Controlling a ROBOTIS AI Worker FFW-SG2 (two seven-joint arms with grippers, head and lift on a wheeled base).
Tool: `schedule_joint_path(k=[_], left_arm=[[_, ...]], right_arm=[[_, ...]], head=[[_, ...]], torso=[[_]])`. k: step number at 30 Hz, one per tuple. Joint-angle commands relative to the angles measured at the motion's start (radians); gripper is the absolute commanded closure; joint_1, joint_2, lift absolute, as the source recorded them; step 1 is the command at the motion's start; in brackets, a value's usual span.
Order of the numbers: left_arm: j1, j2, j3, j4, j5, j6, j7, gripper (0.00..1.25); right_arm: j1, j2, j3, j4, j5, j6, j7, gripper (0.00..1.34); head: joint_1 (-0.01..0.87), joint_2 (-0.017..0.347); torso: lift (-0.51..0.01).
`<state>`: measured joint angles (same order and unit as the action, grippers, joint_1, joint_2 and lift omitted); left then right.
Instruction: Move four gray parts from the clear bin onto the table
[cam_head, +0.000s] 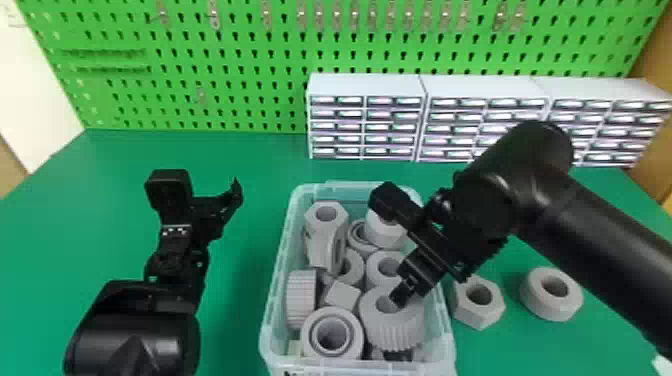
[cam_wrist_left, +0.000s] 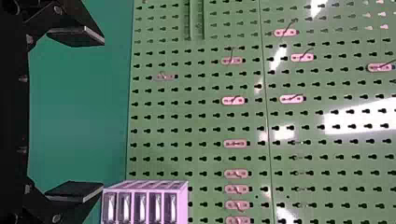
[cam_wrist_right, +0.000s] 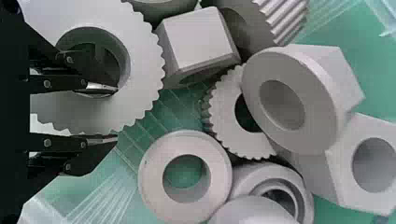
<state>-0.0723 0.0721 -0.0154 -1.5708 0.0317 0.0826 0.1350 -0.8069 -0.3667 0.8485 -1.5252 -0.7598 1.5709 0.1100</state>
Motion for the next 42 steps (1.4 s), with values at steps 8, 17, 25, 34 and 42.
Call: schedule_joint_path(k=[8, 17, 25, 34, 42], left_arm=[[-0.001, 0.000, -0.006, 0.001, -0.001, 0.000, 0.002, 0.18], [-0.004, 0.000, -0.012, 0.005, -0.001, 0.000, 0.003, 0.18], [-0.004, 0.000, -0.014, 0.005, 0.002, 0.000, 0.005, 0.18], [-0.004, 0.000, -0.017, 0.006, 0.002, 0.000, 0.005, 0.18], [0.000, 0.000, -0.015, 0.006, 0.002, 0.000, 0.005, 0.18]], right_arm=[[0.002, 0.015, -0.046, -0.010, 0.025, 0.001, 0.000, 0.96], [0.002, 0.035, -0.086, -0.010, 0.042, 0.001, 0.000, 0.96], [-0.006, 0.061, -0.120, -0.010, 0.057, 0.001, -0.001, 0.96], [-0.029, 0.072, -0.161, -0.035, 0.085, 0.001, 0.000, 0.96], [-0.035, 0.071, -0.224, -0.070, 0.120, 0.001, -0.001, 0.96]], head=[[0.693, 0.072], [0.693, 0.072], [0.693, 0.072], [0.693, 0.072], [0.693, 0.072]], torso=[[-0.052], [-0.052], [-0.052], [-0.052], [-0.052]])
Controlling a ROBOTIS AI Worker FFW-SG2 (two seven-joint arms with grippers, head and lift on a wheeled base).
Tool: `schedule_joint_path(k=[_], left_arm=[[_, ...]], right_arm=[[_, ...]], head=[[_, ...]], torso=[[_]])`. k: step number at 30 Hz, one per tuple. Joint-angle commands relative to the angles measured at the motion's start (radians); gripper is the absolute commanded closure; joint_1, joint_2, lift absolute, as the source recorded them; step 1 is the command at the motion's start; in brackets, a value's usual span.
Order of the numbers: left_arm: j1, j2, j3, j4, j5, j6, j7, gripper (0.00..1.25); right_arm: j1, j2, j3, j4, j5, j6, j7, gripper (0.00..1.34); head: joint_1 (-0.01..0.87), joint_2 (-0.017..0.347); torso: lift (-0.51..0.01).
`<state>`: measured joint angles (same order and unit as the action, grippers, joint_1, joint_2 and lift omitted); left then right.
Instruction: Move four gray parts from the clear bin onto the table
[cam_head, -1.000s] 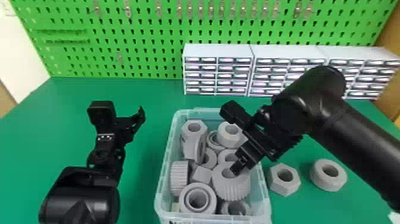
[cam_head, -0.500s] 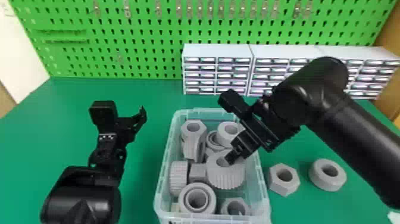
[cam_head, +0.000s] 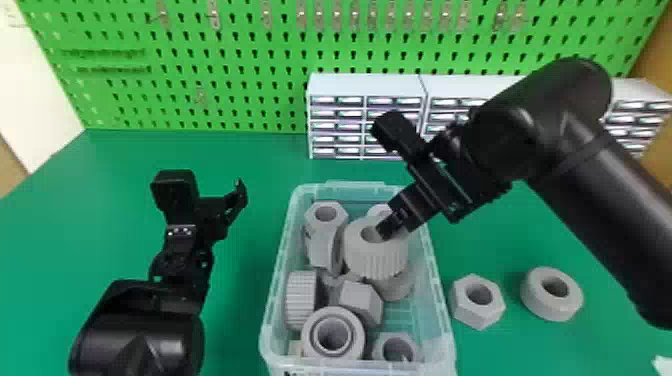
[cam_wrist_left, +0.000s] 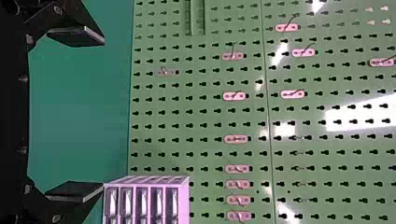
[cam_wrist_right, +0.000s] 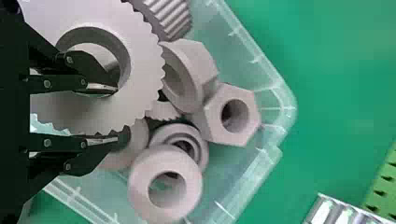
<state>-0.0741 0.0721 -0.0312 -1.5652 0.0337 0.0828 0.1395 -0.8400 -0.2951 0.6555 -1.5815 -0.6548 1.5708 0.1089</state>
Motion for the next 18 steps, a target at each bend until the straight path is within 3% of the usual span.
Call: schedule_joint_path(k=[1, 18], left_arm=[[0.002, 0.000, 0.001, 0.001, 0.000, 0.000, 0.000, 0.18], [0.008, 0.000, -0.001, -0.001, 0.000, 0.000, 0.000, 0.18]], right_arm=[[-0.002, -0.001, -0.037, -0.017, 0.020, 0.001, 0.000, 0.96], [0.012, -0.007, -0.186, -0.066, 0.089, 0.001, 0.000, 0.96]], head=[[0.693, 0.072], [0.693, 0.072]], torso=[[-0.052], [-0.052]])
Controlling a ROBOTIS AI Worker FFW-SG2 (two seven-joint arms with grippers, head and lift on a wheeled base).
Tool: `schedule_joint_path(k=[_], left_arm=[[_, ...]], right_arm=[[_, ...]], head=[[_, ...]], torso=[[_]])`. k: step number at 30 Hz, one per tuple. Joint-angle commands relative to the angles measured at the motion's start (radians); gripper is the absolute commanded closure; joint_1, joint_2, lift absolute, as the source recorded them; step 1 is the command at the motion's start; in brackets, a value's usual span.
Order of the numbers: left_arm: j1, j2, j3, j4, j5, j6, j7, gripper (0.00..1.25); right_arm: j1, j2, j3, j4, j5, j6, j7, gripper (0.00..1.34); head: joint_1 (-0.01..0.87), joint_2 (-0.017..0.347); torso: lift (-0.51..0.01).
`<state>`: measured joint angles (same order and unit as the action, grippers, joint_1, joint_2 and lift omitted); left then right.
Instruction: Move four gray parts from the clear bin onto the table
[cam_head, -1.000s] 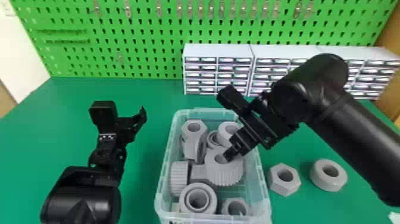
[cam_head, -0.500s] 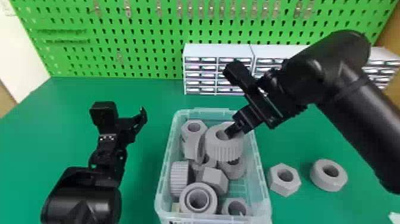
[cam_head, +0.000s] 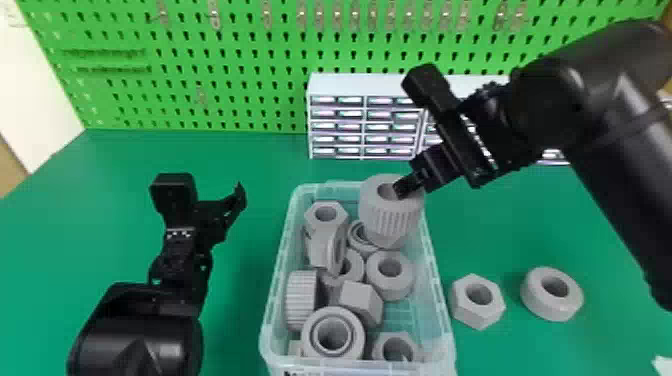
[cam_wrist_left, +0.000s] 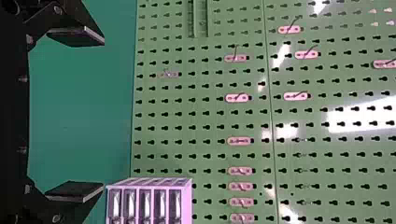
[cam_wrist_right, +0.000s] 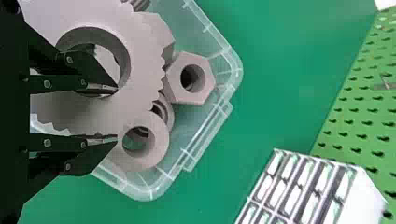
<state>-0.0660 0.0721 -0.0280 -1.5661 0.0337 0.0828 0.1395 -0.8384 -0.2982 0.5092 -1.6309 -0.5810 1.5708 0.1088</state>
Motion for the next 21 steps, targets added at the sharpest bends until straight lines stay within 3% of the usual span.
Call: schedule_joint_path(k=[1, 13, 21], left_arm=[[0.000, 0.000, -0.004, 0.000, 0.002, 0.000, 0.000, 0.18], [0.002, 0.000, 0.000, 0.000, 0.002, 0.000, 0.000, 0.18], [0.000, 0.000, -0.004, 0.000, 0.002, 0.000, 0.000, 0.18]], right_arm=[[0.012, -0.007, -0.047, -0.018, 0.016, 0.001, 0.000, 0.96], [0.044, -0.030, -0.135, -0.040, 0.050, 0.001, 0.000, 0.96], [0.068, -0.059, -0.204, -0.060, 0.067, 0.001, 0.000, 0.96]], head=[[0.693, 0.072], [0.693, 0.072], [0.693, 0.072]], torso=[[-0.052], [-0.052], [-0.052]])
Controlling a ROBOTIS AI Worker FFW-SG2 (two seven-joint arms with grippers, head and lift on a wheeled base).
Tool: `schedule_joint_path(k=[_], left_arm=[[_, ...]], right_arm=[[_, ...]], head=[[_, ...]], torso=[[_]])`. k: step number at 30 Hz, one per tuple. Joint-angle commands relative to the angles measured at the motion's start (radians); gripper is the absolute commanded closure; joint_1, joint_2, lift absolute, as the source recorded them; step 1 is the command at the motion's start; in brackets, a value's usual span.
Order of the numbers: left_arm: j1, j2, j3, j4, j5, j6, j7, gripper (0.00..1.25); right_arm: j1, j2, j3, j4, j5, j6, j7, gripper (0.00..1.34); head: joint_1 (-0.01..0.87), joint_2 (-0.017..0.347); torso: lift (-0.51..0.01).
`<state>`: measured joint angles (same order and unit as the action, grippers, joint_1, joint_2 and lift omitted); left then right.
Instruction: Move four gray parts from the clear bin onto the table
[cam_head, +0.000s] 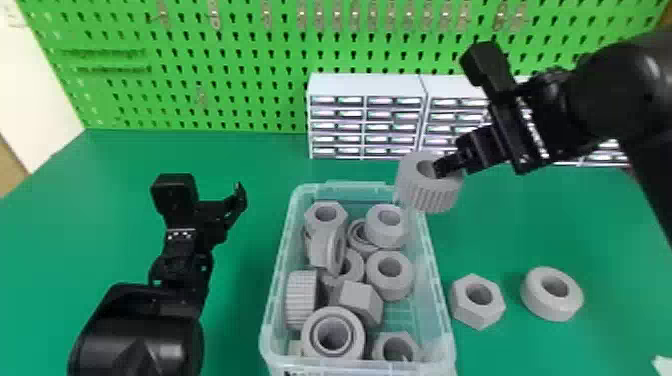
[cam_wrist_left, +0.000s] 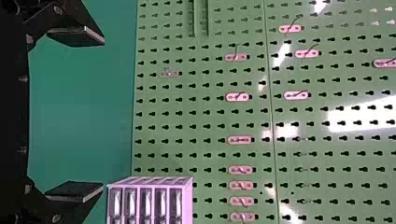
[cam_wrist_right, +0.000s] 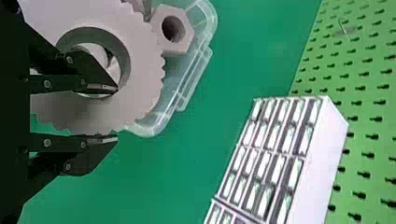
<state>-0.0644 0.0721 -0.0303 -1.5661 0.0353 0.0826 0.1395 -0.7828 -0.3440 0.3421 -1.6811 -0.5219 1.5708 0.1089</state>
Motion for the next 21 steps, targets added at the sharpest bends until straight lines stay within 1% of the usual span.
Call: schedule_joint_path(k=[1, 6, 11, 21], left_arm=[[-0.002, 0.000, -0.002, 0.000, 0.000, 0.000, 0.000, 0.18], [-0.005, 0.000, -0.003, 0.000, 0.002, 0.000, 0.000, 0.18], [-0.006, 0.000, -0.003, 0.000, 0.003, -0.001, 0.000, 0.18], [-0.006, 0.000, -0.005, 0.000, 0.006, -0.001, 0.000, 0.18]], right_arm=[[0.017, -0.015, -0.046, -0.011, 0.014, 0.001, 0.000, 0.96], [0.045, -0.029, -0.095, -0.023, 0.029, 0.001, 0.000, 0.96], [0.062, -0.044, -0.120, -0.028, 0.034, 0.001, 0.000, 0.96], [0.097, -0.061, -0.180, -0.040, 0.049, 0.001, 0.000, 0.96]], head=[[0.693, 0.072], [0.693, 0.072], [0.693, 0.072], [0.693, 0.072]], torso=[[-0.052], [-0.052], [-0.052], [-0.052]])
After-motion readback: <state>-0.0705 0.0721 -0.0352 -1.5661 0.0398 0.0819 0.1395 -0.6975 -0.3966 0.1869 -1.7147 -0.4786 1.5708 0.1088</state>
